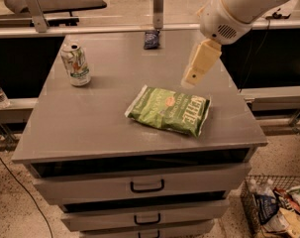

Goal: Move rxbar blueberry near green jalapeno chip bag

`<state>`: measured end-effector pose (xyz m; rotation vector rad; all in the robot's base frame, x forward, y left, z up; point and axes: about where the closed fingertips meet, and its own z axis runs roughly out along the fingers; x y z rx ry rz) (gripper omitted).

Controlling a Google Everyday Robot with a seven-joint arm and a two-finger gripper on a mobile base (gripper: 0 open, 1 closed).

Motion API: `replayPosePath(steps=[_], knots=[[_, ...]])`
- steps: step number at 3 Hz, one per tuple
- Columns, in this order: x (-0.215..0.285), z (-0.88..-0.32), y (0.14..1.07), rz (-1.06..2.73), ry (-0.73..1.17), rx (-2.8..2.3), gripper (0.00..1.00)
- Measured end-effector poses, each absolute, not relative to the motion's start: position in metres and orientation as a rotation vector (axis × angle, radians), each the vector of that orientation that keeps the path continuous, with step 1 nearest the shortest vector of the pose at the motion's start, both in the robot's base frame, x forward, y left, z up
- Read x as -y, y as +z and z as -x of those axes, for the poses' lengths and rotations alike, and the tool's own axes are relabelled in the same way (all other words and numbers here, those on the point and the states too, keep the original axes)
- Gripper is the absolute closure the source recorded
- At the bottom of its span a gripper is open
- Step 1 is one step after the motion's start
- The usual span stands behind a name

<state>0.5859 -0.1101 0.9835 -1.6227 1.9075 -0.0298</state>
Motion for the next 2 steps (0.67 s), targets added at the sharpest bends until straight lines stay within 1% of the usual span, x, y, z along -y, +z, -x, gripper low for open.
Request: replayPosePath(steps=[1,2], knots=[[0.11,-0.586,0.984,1.623,-0.03,-1.908,0.0],[0.107,-0.601,0.981,1.557,-0.048,-1.901,0.0]])
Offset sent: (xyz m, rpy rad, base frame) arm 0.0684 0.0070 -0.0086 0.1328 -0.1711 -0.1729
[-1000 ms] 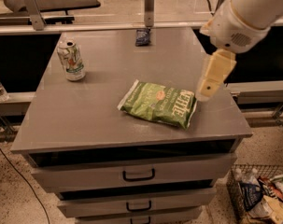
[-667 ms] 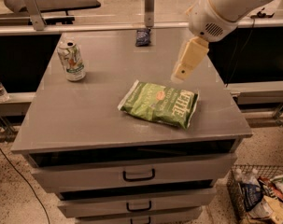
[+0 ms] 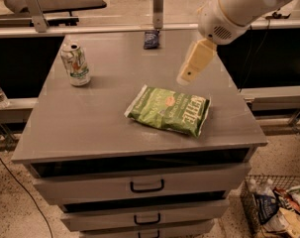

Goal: Move rxbar blueberry near green jalapeno chip bag

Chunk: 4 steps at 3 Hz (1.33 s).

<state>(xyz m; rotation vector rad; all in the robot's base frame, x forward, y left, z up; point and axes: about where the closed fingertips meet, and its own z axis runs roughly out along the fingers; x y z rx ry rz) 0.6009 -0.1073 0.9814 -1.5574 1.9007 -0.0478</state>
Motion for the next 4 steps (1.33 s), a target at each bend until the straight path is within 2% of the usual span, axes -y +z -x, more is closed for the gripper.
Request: replayPosePath(steps=[2,4], knots=[[0.102,-0.701,0.98,1.172,-0.062,-1.903,0.0],[0.085,-0.802,0.975,0.861,0.066,-1.941,0.0]])
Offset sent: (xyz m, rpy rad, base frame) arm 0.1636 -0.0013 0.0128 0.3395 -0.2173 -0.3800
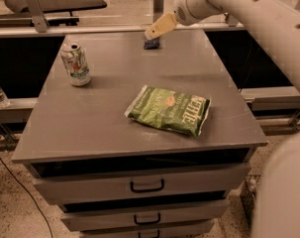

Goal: Move rxbar blueberry near green jalapeno chip bag

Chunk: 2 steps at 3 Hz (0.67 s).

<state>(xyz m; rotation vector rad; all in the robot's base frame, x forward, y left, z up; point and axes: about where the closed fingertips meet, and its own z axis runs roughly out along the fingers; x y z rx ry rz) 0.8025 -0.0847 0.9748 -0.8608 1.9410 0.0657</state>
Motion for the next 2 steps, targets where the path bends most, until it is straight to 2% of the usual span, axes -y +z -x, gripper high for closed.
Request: replayPosePath(steps=[2], knots=[[0.065,-0.889,0.902,0.731,0.188,-2.092,0.0]])
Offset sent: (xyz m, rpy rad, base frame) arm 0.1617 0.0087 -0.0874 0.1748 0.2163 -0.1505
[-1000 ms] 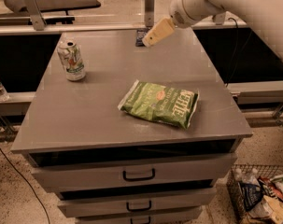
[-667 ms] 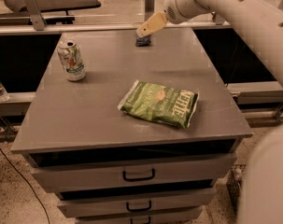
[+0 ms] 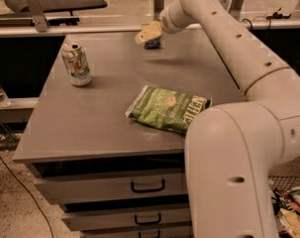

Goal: Move rxbar blueberry near green jalapeno chip bag

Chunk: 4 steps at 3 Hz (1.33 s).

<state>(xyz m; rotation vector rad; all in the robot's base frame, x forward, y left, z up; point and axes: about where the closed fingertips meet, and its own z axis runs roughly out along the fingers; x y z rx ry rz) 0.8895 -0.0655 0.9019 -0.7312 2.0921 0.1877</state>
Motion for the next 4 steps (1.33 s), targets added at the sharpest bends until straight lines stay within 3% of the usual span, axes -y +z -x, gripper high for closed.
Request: replayPosePath(steps=[2,4], knots=[[0.082,-0.919,0.89,0.571,0.112,-2.188,0.0],[0.065,-0.921,0.873,0.457,0.081,-2.24,0.0]])
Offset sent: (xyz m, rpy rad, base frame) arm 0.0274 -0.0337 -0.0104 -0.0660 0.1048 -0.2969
